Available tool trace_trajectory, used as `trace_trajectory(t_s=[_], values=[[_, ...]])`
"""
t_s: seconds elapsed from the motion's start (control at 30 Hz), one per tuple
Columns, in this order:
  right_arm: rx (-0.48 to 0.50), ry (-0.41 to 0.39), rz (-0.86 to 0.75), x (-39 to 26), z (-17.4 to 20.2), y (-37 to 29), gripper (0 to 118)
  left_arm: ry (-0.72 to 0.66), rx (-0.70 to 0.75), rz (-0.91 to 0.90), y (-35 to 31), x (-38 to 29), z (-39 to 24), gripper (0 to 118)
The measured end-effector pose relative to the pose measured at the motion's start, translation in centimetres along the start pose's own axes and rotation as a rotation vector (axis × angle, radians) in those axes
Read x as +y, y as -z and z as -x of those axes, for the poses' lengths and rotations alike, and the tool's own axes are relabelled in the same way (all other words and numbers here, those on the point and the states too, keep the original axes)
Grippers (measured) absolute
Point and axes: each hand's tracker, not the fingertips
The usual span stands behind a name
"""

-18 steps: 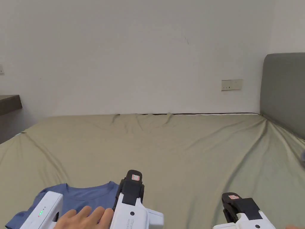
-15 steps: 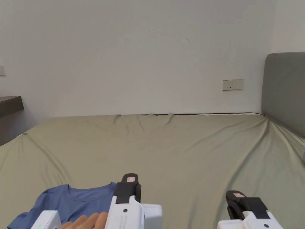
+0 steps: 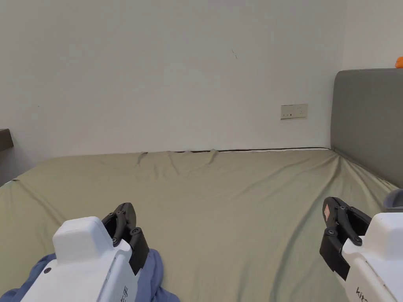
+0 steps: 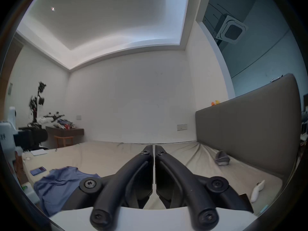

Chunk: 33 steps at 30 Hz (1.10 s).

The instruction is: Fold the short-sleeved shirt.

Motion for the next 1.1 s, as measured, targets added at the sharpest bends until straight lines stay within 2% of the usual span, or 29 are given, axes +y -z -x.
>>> trace_trajectory(t_s=[0.1,0.27,0.4,0.83,1.1], values=[[0.003,-0.016,-0.009,0.2,-0.1,0.2,2,0.100,0.011,0.005,0.1,0.4,-0.7,0],[-0.004,0.025,0.001,0.3,-0.6,0.6,2,0.088,-0.041,0.008,0.2,0.5,-0.9,0],[0.003,-0.006,0.004,0.3,-0.4,0.6,2,0.122,-0.023,0.003,0.2,0.2,-1.6,0],[-0.004,0.020,0.015,1.0,-0.2,0.1,2,0.118,-0.060,0.014,0.1,0.4,-1.9,0],[-0.013,0.005,0.018,1.2,-0.3,0.0,2,0.114,-0.048,0.028,0.1,0.1,-1.7,0]])
